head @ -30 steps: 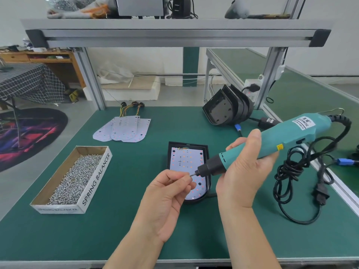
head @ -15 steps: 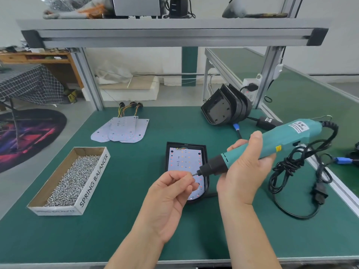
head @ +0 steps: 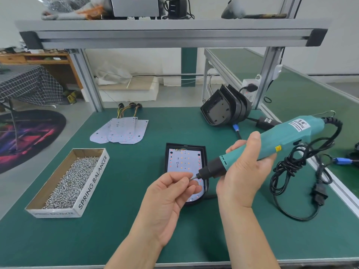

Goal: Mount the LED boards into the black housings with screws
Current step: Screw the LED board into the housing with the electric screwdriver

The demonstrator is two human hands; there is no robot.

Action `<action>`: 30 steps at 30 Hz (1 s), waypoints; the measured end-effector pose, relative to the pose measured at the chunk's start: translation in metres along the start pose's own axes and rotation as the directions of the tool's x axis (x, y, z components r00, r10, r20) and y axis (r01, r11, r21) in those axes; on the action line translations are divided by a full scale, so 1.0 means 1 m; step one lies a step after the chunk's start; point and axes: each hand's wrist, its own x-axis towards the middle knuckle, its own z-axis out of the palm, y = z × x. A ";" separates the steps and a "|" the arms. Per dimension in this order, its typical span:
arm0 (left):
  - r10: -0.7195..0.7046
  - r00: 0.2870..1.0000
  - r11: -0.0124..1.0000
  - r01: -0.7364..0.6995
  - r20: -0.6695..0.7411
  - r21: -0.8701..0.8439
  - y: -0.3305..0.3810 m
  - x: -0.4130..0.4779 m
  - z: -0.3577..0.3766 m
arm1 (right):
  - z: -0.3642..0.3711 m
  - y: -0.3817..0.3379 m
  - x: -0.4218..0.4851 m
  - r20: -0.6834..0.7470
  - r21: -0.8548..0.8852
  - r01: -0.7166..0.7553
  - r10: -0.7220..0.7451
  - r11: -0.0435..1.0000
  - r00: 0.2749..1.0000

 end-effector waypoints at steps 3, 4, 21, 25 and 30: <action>0.053 0.998 0.997 -0.052 -0.019 0.054 -0.006 0.001 -0.002 | 0.000 0.006 0.001 0.010 -0.009 0.028 -0.028 1.000 1.000; 0.047 0.999 0.997 -0.047 -0.008 0.054 -0.004 0.002 -0.002 | 0.002 0.004 0.002 -0.009 0.029 0.015 -0.015 0.999 1.000; 0.020 0.973 0.411 0.201 -0.229 0.889 0.020 0.104 -0.039 | 0.018 0.052 0.011 0.232 -0.172 0.197 -0.155 0.965 0.960; 0.049 0.974 0.317 0.193 -0.219 0.929 0.012 0.108 -0.043 | 0.015 0.058 0.007 0.302 -0.205 0.321 -0.252 0.925 0.920; 0.019 0.979 0.394 0.177 -0.201 0.902 0.007 0.111 -0.045 | 0.012 0.057 0.005 0.346 -0.218 0.388 -0.300 0.896 0.889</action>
